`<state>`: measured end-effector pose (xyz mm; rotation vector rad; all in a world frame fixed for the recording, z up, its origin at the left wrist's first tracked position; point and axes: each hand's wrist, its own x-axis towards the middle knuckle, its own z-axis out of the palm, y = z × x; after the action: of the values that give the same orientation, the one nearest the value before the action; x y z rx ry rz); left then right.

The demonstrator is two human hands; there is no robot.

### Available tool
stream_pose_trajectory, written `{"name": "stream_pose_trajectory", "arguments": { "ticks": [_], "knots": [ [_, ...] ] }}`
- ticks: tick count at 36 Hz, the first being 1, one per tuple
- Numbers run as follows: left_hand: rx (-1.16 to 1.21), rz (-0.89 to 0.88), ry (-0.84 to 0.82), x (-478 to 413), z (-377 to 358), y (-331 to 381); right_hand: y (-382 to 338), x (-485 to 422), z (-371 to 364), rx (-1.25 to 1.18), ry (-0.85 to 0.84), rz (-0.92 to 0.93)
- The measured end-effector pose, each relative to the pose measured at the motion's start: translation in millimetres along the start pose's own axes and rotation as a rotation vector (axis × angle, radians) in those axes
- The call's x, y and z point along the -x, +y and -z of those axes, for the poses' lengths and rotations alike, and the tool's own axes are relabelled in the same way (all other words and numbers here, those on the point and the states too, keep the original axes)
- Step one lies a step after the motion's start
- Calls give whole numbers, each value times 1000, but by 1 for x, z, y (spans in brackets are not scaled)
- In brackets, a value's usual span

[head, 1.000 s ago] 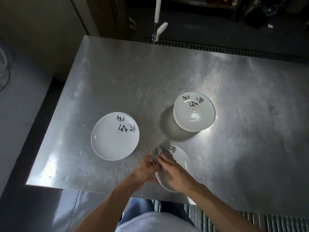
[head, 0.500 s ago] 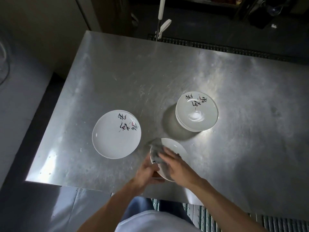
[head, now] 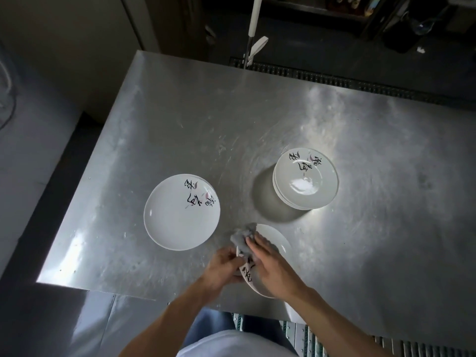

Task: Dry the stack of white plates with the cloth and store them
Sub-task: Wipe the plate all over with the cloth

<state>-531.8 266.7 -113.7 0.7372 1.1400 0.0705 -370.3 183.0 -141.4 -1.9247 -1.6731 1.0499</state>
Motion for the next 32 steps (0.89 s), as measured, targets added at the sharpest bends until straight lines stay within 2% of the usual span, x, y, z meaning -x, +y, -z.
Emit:
{"name": "stream_pose_trajectory", "arguments": {
  "ticks": [2,8,12,14,15,17,19,20,23,24,27,28,31,32],
  "knots": [
    [-48,-7,-34,0,-2,1,-5,-3,0,-13,28,-61],
    [-27,27,-91,5,-7,-7,-3,-4,2,24,-148,69],
    [108,38,-28,3,-3,-8,8,-18,13,245,-14,-149],
    [191,23,35,2,-1,-6,10,-20,16,293,-19,-288],
    [227,11,65,1,-2,-6,9,-20,16,293,-32,-307],
    [273,-18,107,0,-8,-7,1,-16,10,261,-63,-216],
    [276,-44,61,3,-16,-8,-9,-10,5,128,-114,-69],
    [271,-34,30,5,-18,-7,-12,-9,5,51,-126,-59],
    [270,29,46,5,-14,-3,-7,-11,12,-35,-14,-233],
    [257,40,58,3,-12,-2,-7,-11,13,-57,6,-228],
    [160,28,48,-1,-9,0,-14,-11,11,-66,-81,-20],
    [131,18,43,-1,-9,0,-12,-12,12,-51,-100,-11],
    [120,35,20,-1,-8,1,2,-17,20,23,-3,-218],
    [115,39,11,-1,-8,3,2,-17,20,31,1,-232]
  ]
}}
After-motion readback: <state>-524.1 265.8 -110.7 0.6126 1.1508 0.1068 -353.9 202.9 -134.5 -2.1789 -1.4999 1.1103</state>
